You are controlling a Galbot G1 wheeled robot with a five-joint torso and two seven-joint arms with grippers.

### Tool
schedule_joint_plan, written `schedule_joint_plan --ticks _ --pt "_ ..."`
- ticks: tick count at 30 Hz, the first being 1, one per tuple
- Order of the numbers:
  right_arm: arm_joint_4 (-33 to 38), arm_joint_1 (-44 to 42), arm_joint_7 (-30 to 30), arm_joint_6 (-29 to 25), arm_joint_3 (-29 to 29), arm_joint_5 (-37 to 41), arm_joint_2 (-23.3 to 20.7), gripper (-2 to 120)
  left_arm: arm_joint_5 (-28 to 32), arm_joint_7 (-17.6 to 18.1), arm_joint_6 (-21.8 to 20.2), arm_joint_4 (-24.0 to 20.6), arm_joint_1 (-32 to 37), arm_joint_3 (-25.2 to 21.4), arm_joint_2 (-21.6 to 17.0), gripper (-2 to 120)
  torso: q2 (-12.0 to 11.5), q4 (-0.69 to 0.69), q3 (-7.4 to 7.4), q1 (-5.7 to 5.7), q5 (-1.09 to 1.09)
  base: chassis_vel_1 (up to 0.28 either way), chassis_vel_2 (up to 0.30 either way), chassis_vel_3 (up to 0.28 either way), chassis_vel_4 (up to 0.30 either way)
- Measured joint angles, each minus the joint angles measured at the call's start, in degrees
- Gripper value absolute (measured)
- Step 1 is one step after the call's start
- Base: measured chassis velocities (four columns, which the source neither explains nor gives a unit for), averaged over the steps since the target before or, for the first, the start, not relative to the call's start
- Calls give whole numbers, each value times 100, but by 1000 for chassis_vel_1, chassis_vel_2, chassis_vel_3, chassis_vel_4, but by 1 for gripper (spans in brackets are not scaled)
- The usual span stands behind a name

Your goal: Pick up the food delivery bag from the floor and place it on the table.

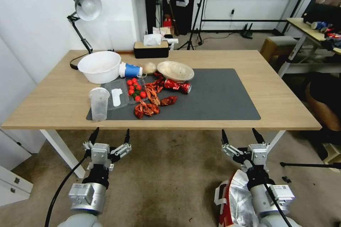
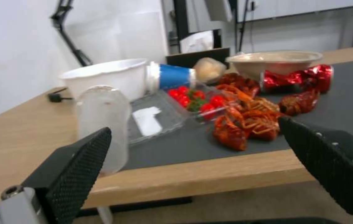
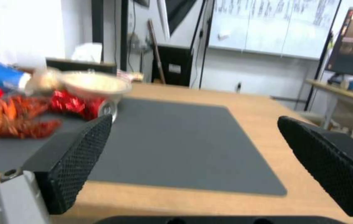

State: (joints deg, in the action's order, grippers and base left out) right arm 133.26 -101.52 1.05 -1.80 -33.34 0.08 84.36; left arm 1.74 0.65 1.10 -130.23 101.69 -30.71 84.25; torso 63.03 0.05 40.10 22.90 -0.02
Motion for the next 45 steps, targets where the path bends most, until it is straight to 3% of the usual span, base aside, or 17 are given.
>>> schedule_joint_plan --ticks 1,2,3,5,6,11,19,25,38,45 --pt "-4 21 3 -2 -23 7 -15 100 22 6 23 22 -82 1 -102 100 -1 -12 1 2 2 0 0 0 0" --pt "-3 39 3 31 -12 50 -29 100 172 56 118 146 -193 71 -235 100 -1 0 0 0 4 0 0 0 0" --pt "-3 39 3 31 -12 50 -29 100 172 56 118 146 -193 71 -235 100 -1 0 0 0 4 0 0 0 0" --pt "3 57 6 84 9 152 -37 100 735 244 532 615 -632 323 -785 100 -1 -13 0 1 -1 0 0 0 0" --pt "3 67 5 94 16 165 -36 100 858 270 648 737 -706 369 -881 100 -1 -9 1 1 0 0 0 0 0" --pt "3 73 -2 100 21 170 -38 100 943 296 739 842 -735 417 -916 100 -1 -4 1 0 3 0 0 0 0" --pt "19 69 -72 52 9 170 -34 100 962 229 814 874 -739 414 -873 100 -1 -5 1 1 2 0 0 0 0" --pt "57 84 -152 25 31 179 -18 100 993 108 1175 971 -690 367 -859 100 -1 -5 1 1 2 0 0 0 0" --pt "46 56 -402 -160 -4 462 -32 100 838 101 1286 988 -680 371 -820 100 -4 -5 -2 0 2 0 0 0 0" --pt "-6 52 -448 -244 34 503 11 100 778 130 1362 1003 -614 363 -814 100 -156 -5 -86 -68 1 0 0 0 0"
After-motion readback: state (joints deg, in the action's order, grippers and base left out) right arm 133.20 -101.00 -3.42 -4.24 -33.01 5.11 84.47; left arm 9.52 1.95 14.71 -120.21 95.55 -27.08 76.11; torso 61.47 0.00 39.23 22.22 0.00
